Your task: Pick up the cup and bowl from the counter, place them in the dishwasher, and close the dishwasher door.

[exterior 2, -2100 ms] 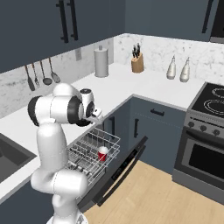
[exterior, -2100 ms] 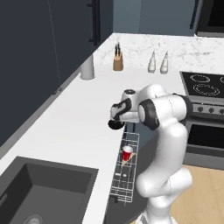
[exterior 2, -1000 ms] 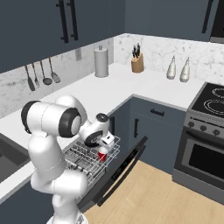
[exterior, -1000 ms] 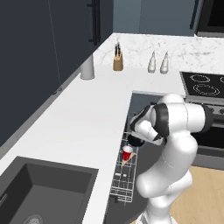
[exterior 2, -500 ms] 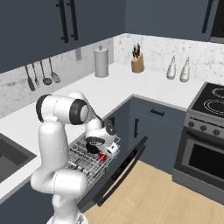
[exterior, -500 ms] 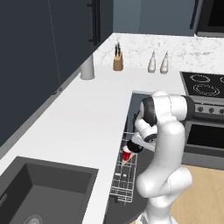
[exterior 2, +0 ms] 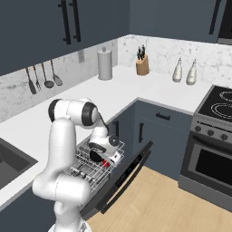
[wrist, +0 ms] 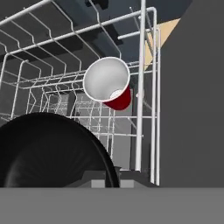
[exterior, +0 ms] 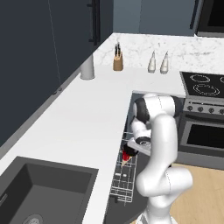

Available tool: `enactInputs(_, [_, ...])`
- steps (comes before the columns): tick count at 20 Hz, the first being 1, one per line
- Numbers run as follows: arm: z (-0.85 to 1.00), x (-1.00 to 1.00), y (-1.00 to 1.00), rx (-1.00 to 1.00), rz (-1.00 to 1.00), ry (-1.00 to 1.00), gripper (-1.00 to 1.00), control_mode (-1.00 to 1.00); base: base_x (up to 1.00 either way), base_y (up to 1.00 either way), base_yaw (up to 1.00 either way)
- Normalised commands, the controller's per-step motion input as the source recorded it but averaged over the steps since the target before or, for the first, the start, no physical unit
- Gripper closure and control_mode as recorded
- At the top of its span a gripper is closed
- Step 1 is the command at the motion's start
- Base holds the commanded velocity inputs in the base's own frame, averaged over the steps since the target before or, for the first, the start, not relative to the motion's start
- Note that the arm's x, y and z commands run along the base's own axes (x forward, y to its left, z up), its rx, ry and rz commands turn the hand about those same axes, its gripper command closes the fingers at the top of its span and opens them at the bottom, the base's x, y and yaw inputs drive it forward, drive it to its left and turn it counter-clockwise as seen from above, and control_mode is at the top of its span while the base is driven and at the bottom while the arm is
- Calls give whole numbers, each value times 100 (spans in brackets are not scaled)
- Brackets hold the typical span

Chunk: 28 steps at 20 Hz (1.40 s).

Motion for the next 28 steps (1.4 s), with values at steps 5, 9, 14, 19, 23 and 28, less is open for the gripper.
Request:
enactInputs(5, [-46,37,21,-1,0,0,100,-100,0,0,0])
enactInputs(9, [-43,10,31,0,2,0,100,-100,0,0,0])
enactInputs(14, [-52,5,33,-1,1,0,100,-100,0,0,0])
enactInputs(19, [-52,2,19,-2,0,0,100,-100,0,0,0])
enactInputs(23, [-28,-31,-5,-1,2,-7,100,-100,0,0,0])
enactInputs(28, [7,-82,0,2,4,-10,100,-100,0,0,0])
